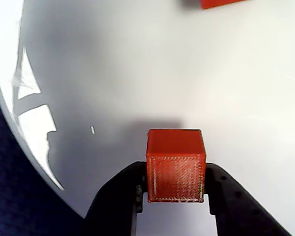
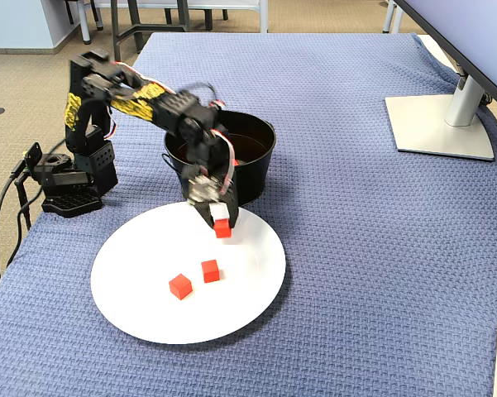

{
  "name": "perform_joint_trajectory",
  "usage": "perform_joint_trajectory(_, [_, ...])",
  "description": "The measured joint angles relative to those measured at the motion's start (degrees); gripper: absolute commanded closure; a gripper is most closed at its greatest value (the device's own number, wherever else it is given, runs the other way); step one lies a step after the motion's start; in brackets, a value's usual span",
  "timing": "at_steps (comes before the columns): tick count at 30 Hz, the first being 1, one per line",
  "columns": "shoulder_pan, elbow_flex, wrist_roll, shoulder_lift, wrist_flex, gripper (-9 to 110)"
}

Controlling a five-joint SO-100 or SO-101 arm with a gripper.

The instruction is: Pick up the red cubes from the white plate and place them in the black recipient

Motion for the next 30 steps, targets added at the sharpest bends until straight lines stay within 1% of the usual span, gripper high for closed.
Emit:
perform_joint_trajectory(3, [1.1,0.0,5.4,8.6,2.1,102])
perform_joint_trajectory(6, [-0.9,0.0,9.9,18.0,4.6,102])
perform_joint_trajectory(8, [-4.3,0.0,12.7,23.7,5.5,102])
perform_joint_trajectory(11, [-12.5,0.5,16.2,29.4,6.9,102])
perform_joint_trajectory(12, [-15.6,0.8,17.2,30.3,7.9,97])
perform_joint_trajectory(14, [-22.9,2.1,18.1,31.2,9.6,75])
perform_joint_trajectory(15, [-26.5,3.1,17.9,31.3,10.3,69])
perform_joint_trajectory(17, [-32.3,4.0,17.8,31.2,11.0,68])
perform_joint_trajectory(18, [-32.7,3.9,17.8,31.2,11.2,68])
perform_joint_trajectory(21, [-28.9,2.9,17.1,29.6,12.1,69])
perform_joint_trajectory(23, [-25.5,2.4,14.2,28.6,12.7,71])
perform_joint_trajectory(30, [-4.7,2.1,2.1,21.9,12.0,76])
